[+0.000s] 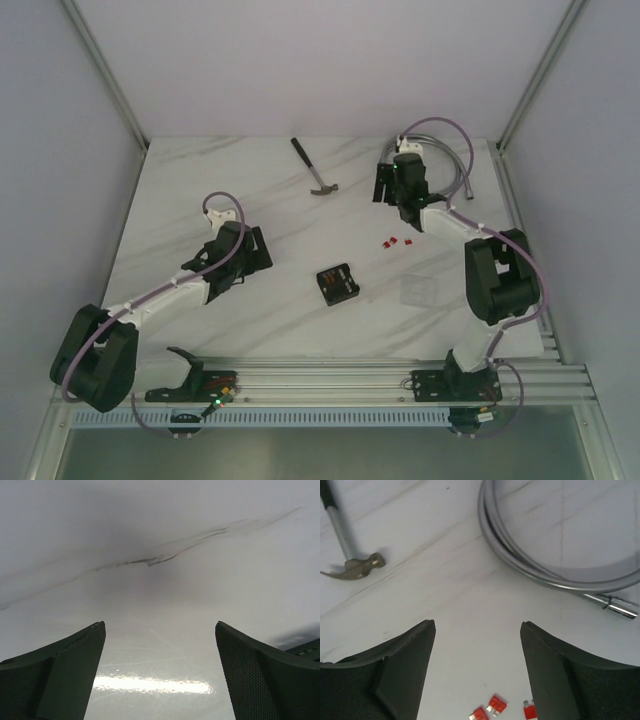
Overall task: Snap on the fuse box
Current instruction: Move the fuse to the center of the board.
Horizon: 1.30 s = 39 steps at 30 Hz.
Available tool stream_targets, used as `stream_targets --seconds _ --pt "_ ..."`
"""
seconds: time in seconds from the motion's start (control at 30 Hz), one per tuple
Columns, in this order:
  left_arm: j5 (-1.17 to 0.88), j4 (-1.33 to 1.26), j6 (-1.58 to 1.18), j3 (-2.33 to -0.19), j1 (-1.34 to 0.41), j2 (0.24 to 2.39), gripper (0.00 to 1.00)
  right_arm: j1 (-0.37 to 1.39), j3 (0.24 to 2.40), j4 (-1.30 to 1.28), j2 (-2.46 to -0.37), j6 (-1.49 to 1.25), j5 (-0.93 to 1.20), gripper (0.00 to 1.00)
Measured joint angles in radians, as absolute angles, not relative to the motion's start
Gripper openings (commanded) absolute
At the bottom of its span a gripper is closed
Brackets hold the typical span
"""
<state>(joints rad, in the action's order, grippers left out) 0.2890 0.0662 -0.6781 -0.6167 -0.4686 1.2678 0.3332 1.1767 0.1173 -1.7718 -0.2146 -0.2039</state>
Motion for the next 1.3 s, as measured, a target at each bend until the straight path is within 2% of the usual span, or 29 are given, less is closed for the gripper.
stream_targets --seconds 0.37,0.8,0.97,1.03,1.1,1.3 --pt "0.307 -0.02 -0.606 -0.564 -0.431 1.267 1.0 0.233 1.226 0.109 -1.807 -0.231 -0.207 0.74" --pt "0.311 -0.061 -0.563 -0.562 -0.405 1.313 1.0 0.236 1.684 0.048 -2.243 -0.181 -0.177 0.79" --pt "0.311 -0.064 -0.562 -0.562 -0.404 1.325 1.0 0.244 1.826 -0.028 -2.371 -0.179 -0.24 0.69" --pt "0.311 -0.064 -0.561 -0.562 -0.404 1.325 1.0 0.245 1.849 -0.06 -2.392 -0.183 -0.266 0.57" --pt "0.311 -0.066 -0.559 -0.562 -0.404 1.325 1.0 0.242 1.853 -0.086 -2.395 -0.202 -0.284 0.53" --pt "0.31 -0.067 -0.558 -0.562 -0.404 1.325 1.0 0.197 1.767 -0.111 -2.333 -0.256 -0.318 0.52"
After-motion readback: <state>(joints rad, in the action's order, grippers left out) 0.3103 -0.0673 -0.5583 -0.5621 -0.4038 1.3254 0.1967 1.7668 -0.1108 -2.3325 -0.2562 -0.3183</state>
